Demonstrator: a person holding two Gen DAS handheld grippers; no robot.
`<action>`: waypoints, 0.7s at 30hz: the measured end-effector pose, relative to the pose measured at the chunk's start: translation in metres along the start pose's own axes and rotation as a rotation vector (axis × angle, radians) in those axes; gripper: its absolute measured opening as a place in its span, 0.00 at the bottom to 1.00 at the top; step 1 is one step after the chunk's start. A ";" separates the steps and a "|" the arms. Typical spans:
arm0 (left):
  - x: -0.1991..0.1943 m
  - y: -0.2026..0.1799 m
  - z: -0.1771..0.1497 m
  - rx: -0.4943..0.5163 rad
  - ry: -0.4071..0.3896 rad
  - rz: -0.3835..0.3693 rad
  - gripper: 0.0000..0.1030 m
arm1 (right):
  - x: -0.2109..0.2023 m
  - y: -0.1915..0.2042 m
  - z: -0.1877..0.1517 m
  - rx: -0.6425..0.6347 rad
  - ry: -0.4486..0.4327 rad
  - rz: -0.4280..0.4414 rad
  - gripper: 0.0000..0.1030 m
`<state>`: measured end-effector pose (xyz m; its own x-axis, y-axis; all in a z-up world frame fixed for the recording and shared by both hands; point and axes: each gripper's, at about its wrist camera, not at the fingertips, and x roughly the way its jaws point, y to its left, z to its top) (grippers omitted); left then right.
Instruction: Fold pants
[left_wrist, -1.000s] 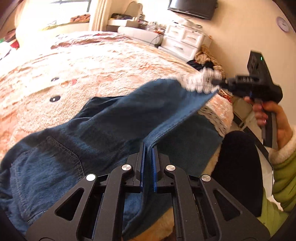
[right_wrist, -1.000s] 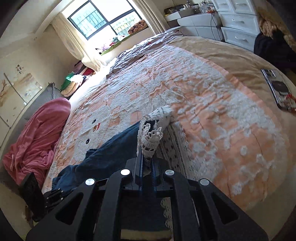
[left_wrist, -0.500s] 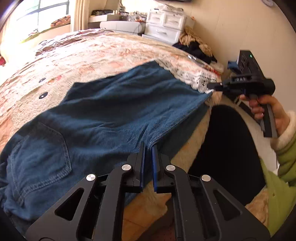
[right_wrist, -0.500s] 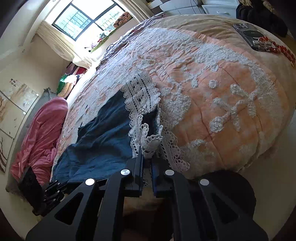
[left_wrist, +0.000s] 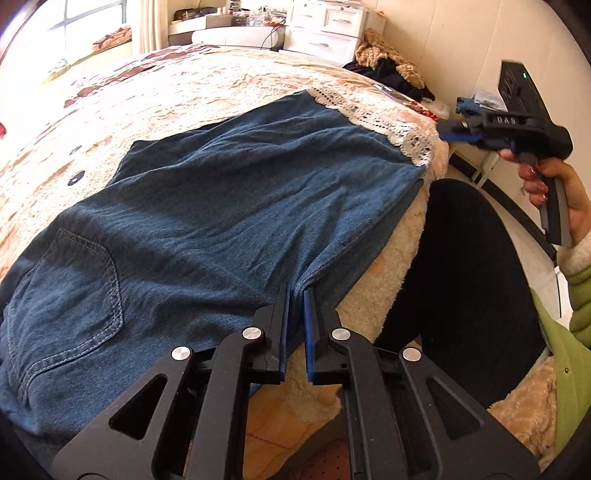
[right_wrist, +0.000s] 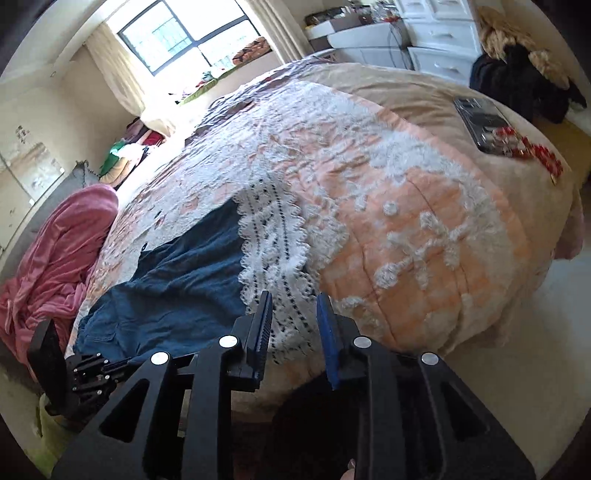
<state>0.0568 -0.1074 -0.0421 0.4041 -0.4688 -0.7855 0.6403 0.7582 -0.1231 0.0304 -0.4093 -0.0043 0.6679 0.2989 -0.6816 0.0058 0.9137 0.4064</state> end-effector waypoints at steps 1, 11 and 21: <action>-0.001 -0.001 0.000 0.004 -0.002 0.001 0.02 | 0.002 0.008 0.002 -0.032 -0.002 0.014 0.24; 0.000 -0.007 -0.004 0.026 0.021 -0.026 0.02 | 0.069 0.037 -0.013 -0.174 0.195 -0.033 0.24; -0.026 -0.005 0.002 0.015 -0.033 -0.069 0.36 | 0.042 0.040 -0.010 -0.193 0.140 0.060 0.35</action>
<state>0.0442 -0.1003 -0.0202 0.3799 -0.5341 -0.7553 0.6771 0.7168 -0.1663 0.0511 -0.3572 -0.0231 0.5535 0.3769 -0.7427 -0.1820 0.9249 0.3337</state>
